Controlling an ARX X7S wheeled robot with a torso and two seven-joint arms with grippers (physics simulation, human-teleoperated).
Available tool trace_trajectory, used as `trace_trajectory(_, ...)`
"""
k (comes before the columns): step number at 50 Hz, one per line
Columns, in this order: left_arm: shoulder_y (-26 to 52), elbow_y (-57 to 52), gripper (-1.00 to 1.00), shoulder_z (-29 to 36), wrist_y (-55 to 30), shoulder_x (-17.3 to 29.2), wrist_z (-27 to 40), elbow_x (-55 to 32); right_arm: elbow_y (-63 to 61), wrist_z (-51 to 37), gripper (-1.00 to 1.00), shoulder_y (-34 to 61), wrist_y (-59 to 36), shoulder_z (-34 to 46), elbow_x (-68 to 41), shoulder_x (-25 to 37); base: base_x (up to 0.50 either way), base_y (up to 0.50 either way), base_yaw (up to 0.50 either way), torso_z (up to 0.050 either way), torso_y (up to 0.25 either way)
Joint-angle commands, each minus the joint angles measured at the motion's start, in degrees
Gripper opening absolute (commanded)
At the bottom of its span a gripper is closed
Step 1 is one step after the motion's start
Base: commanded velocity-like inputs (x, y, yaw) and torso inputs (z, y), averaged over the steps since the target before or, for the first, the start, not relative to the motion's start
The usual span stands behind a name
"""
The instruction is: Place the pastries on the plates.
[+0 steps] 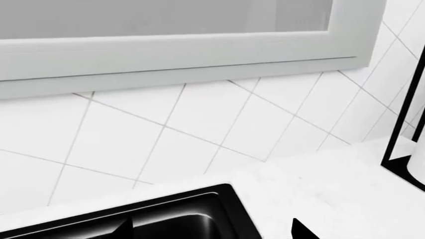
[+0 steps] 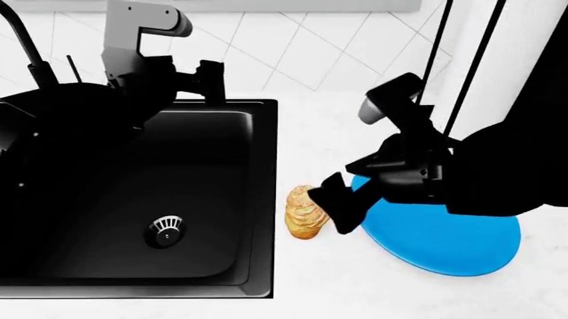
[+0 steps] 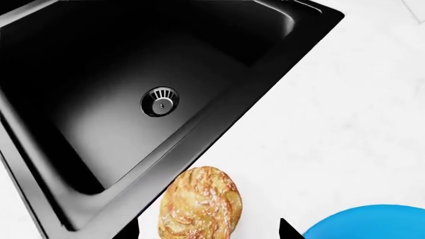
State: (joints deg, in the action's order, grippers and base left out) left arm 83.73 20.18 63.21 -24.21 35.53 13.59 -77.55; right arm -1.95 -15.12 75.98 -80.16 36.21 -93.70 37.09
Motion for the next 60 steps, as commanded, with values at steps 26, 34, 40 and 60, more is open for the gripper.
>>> trace_trajectory(26, -0.5, 0.3, 1.00, -0.1, 0.0, 0.1, -0.3, 0.5, 5.0, 9.5, 1.00, -3.5, 4.7, 5.2, 7.8, -2.9, 0.00, 0.00, 0.00, 0.000, 0.000)
trace_trajectory(34, -0.6, 0.5, 1.00, -0.1, 0.1, -0.2, -0.3, 0.7, 5.5, 10.5, 1.00, -3.9, 5.4, 5.8, 8.3, -3.5, 0.00, 0.00, 0.00, 0.000, 0.000)
trace_trajectory(40, -0.7, 0.3, 1.00, -0.1, 0.1, -0.1, -0.3, 0.7, 5.9, 11.4, 1.00, -3.7, 5.7, 6.5, 9.0, -3.9, 0.00, 0.00, 0.00, 0.000, 0.000)
trace_trajectory(60, -1.0, 0.5, 1.00, -0.2, 0.2, 0.0, -1.0, 0.9, 7.2, 9.9, 1.00, -5.3, 6.2, 7.5, 8.6, -4.4, 0.00, 0.00, 0.00, 0.000, 0.000)
